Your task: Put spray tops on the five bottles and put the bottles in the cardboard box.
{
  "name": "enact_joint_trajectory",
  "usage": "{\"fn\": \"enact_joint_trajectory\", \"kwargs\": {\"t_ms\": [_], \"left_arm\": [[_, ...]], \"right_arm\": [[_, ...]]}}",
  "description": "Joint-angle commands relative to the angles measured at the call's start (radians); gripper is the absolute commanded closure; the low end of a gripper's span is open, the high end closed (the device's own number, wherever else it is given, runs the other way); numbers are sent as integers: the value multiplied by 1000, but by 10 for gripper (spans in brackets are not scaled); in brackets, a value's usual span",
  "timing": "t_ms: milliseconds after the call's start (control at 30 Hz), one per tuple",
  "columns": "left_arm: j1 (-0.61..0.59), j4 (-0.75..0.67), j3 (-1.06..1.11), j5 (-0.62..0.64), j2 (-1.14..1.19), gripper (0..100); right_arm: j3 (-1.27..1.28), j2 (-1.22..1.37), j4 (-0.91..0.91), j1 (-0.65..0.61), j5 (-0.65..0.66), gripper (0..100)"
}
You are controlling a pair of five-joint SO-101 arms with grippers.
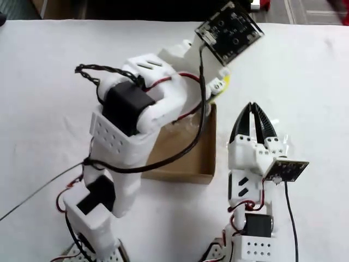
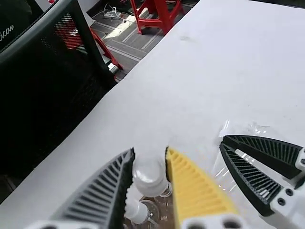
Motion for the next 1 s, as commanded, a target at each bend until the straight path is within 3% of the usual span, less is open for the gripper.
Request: {"fn": "enact_joint_trajectory", "kwargs": {"t_ms": [0,467,667,967], "left_arm": [[-36,-6,12,11,2,976],[-35,-40,-5,11,45,976],[-27,-43,-14,9,36,976],[-21,-91,-57,11,38,976]], "right_arm": [[8,-5,10,7,5,974],[8,-5,10,-1,5,974],[8,-5,30,-68,126,978],[8,-5,33,-68,123,978]]}}
